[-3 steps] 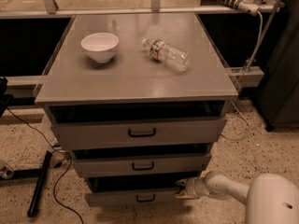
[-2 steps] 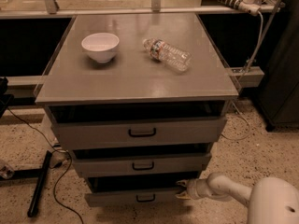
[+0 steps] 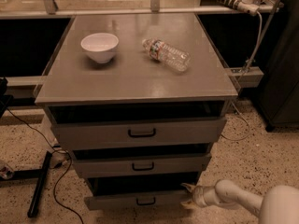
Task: Open bottom drawer
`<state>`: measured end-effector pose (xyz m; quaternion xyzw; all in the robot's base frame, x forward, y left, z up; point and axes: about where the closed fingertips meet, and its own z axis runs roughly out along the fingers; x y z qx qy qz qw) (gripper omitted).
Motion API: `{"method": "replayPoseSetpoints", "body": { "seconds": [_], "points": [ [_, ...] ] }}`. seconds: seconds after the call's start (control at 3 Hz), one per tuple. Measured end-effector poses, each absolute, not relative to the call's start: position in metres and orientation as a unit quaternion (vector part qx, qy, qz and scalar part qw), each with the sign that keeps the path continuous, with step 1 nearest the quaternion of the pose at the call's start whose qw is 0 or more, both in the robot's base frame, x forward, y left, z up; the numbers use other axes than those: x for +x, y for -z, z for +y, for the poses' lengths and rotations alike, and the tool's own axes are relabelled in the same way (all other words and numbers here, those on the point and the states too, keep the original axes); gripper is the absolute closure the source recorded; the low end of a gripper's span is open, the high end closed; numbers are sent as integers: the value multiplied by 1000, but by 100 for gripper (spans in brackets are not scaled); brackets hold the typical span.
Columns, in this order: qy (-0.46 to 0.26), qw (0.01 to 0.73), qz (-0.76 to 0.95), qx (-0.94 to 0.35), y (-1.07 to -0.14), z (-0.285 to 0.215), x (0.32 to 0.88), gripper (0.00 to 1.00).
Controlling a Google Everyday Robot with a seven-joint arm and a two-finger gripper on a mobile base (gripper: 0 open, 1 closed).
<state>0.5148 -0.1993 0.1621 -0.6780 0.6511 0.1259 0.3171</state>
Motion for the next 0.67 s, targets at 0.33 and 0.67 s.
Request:
{"method": "replayPoseSetpoints", "body": {
  "seconds": [0.33, 0.67],
  "points": [
    [-126, 317, 651, -678, -170, -199, 515, 84],
    [-129, 314, 646, -684, -169, -206, 489, 100]
  ]
}}
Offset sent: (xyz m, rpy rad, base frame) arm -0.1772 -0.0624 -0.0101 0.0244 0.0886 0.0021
